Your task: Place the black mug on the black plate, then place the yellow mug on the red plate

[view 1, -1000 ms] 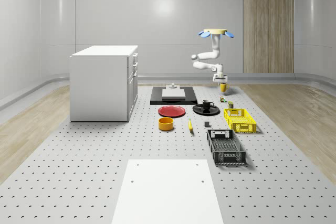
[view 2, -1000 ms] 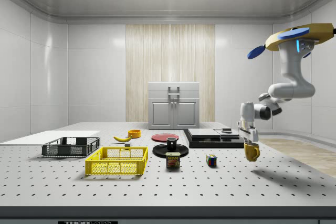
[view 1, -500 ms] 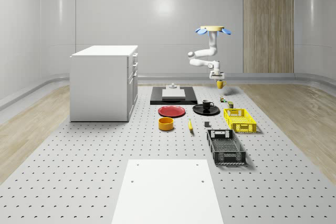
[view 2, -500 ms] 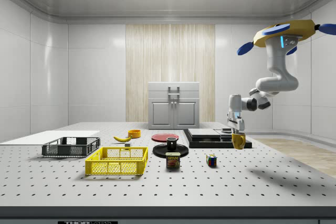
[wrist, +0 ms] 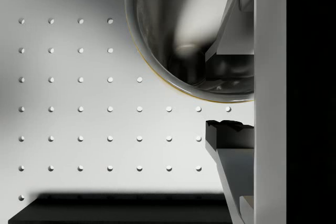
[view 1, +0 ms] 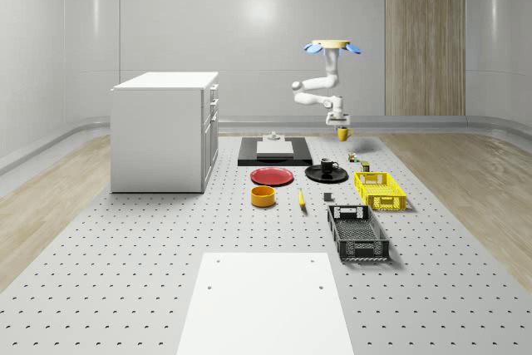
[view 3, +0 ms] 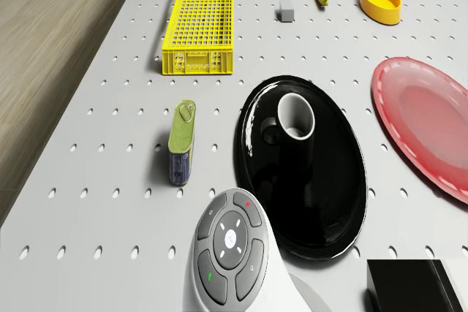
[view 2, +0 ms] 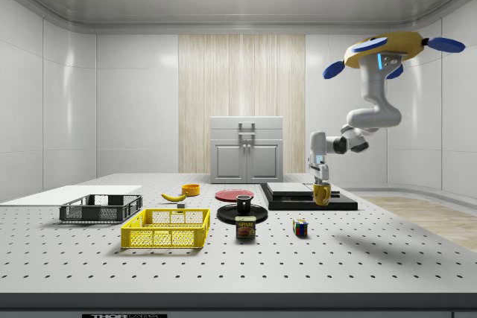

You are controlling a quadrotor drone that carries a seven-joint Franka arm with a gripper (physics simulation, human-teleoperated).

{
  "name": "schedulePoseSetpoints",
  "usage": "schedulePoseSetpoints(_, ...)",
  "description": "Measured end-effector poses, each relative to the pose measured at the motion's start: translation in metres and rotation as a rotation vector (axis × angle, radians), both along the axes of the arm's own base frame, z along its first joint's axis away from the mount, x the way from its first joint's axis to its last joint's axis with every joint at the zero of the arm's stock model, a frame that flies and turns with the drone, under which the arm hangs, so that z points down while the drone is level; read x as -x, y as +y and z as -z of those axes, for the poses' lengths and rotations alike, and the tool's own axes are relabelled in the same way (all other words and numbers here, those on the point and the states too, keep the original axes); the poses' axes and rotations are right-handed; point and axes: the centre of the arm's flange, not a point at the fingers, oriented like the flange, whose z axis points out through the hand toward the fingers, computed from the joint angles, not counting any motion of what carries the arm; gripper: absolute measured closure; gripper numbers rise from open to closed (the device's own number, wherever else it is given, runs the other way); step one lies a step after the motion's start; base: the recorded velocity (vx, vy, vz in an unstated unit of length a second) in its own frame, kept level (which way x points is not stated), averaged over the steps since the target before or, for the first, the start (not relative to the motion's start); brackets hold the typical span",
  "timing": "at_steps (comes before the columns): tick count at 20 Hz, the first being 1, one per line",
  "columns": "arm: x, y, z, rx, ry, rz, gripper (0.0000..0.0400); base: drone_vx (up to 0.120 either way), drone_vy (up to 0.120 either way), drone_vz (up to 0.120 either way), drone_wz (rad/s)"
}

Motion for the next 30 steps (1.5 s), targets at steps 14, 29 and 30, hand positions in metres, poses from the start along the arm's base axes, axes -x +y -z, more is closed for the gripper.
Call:
schedulePoseSetpoints(14, 0.0000, 0.0000, 0.0001, 0.000, 0.000, 0.000, 0.0290, 0.120, -0.120, 0.000, 0.000)
schedulePoseSetpoints(29, 0.0000, 0.0000, 0.0001, 0.000, 0.000, 0.000, 0.0290, 0.120, -0.120, 0.000, 0.000)
schedulePoseSetpoints(30, 0.0000, 0.0000, 0.0001, 0.000, 0.000, 0.000, 0.0290, 0.120, -0.120, 0.000, 0.000)
